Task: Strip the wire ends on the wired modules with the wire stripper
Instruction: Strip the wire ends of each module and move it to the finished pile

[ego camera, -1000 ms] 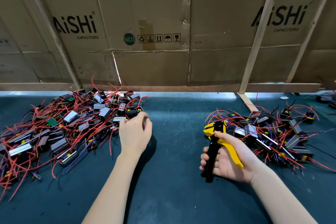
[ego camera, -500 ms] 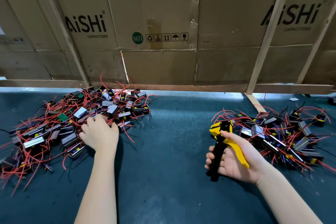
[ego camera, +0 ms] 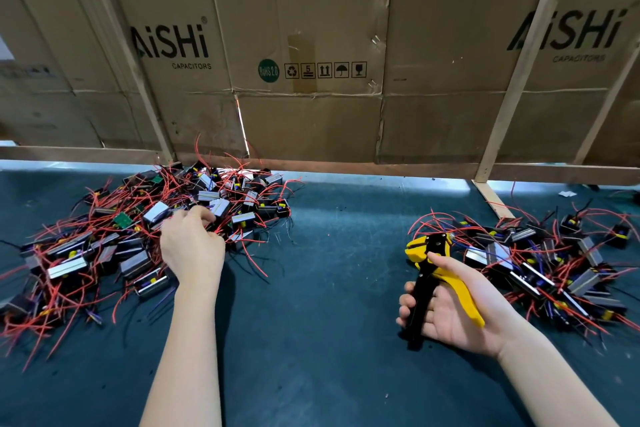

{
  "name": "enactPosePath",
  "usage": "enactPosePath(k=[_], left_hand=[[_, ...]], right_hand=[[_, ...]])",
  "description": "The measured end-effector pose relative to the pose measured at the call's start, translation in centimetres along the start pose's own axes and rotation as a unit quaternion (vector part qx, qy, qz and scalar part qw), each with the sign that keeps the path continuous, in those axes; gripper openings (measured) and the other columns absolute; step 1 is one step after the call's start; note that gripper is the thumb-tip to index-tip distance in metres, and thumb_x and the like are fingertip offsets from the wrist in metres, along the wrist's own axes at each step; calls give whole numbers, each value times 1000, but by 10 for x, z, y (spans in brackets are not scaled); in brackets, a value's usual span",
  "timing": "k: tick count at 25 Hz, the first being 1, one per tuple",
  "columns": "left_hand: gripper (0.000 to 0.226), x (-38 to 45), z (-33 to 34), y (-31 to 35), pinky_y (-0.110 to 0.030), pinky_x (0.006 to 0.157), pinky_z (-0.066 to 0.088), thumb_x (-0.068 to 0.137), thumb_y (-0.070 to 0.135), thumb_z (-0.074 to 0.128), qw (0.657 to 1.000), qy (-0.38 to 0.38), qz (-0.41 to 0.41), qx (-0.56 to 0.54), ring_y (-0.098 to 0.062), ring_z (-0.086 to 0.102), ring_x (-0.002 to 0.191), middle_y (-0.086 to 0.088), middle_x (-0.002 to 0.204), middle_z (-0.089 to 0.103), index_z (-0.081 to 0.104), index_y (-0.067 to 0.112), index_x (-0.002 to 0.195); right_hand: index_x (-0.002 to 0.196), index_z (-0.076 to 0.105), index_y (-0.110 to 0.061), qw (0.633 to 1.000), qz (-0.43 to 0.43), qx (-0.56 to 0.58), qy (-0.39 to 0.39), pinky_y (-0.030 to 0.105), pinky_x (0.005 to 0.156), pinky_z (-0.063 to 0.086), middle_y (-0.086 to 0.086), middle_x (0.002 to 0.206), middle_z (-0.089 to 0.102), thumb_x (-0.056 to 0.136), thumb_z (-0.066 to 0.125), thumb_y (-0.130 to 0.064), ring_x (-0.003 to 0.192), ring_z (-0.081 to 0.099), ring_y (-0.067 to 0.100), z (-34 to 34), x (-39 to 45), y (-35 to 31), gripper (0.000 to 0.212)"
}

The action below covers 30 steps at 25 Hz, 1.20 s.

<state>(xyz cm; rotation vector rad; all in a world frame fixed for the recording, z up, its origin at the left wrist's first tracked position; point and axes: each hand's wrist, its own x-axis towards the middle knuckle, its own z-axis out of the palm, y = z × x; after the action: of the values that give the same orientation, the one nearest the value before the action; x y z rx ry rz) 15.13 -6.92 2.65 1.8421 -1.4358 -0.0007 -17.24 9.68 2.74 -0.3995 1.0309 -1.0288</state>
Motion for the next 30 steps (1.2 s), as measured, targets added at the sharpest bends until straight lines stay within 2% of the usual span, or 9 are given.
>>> enactPosePath(k=[4, 11, 15, 18, 20, 22, 25, 27, 30], left_hand=[[20, -2, 3, -1, -40, 80, 49, 83, 6, 67, 996, -84, -21, -14, -36, 61, 100, -9, 99, 70, 73, 14, 100], [12, -6, 6, 6, -42, 69, 44, 85, 1, 66, 994, -89, -49, 44, -45, 59, 98, -24, 101, 65, 73, 3, 95], [12, -5, 4, 6, -41, 69, 42, 89, 16, 67, 987, -106, -80, 84, -42, 58, 102, -22, 103, 63, 72, 7, 96], [16, -6, 4, 4, -48, 77, 46, 89, 18, 68, 995, -55, -53, 57, -43, 50, 110, -24, 112, 57, 71, 8, 100], [20, -6, 1, 7, -51, 83, 42, 91, 19, 64, 999, 35, -13, -28, -44, 47, 109, -25, 112, 56, 65, 4, 105], [24, -8, -3, 15, -47, 88, 36, 94, 18, 59, 977, 161, 48, -133, -40, 48, 104, -23, 111, 59, 56, 1, 111], [25, -18, -10, 32, -39, 92, 35, 99, 13, 51, 901, 316, 153, -253, -26, 51, 106, -14, 115, 58, 50, -4, 117], [19, -24, -13, 42, -37, 96, 40, 101, 9, 46, 853, 321, 211, -353, -12, 52, 108, -2, 116, 54, 47, 4, 120], [20, -34, -12, 60, -30, 91, 47, 102, 11, 44, 839, 215, 215, -451, -7, 58, 100, 11, 114, 54, 40, 18, 120]], right_hand=[[94, 54, 0, 1000, -1, 2, -3, 50, 80, 51, 21, 79, 58, 80, 58, -47, 71, 63, 36, 0, 0, 0, 50], [93, 53, 0, 1000, 0, 6, -2, 50, 80, 51, 21, 79, 58, 85, 54, -48, 70, 63, 36, 1, -1, 0, 48], [92, 54, 0, 1000, -2, 6, -2, 50, 81, 51, 21, 79, 58, 83, 55, -47, 71, 62, 36, 2, -2, 0, 48], [91, 54, 0, 1000, -3, 6, -2, 50, 82, 51, 21, 79, 58, 83, 56, -47, 70, 63, 35, 1, -2, 0, 48], [91, 54, 0, 1000, -2, 4, -3, 50, 82, 51, 21, 78, 58, 84, 55, -48, 70, 63, 35, 1, -2, 0, 48], [91, 54, 0, 1000, -4, 6, -1, 50, 81, 51, 21, 78, 58, 84, 55, -48, 70, 63, 35, 1, -1, 0, 48], [91, 54, 0, 1000, -2, 6, -2, 50, 81, 51, 21, 78, 58, 84, 55, -47, 70, 63, 35, 2, -2, 0, 48], [90, 54, 0, 1000, -2, 7, -2, 50, 82, 51, 21, 78, 58, 84, 55, -47, 70, 63, 35, 2, -1, 0, 48], [90, 54, 0, 1000, -5, 15, -4, 49, 80, 52, 21, 78, 57, 83, 55, -47, 70, 63, 35, 1, 0, 0, 47]])
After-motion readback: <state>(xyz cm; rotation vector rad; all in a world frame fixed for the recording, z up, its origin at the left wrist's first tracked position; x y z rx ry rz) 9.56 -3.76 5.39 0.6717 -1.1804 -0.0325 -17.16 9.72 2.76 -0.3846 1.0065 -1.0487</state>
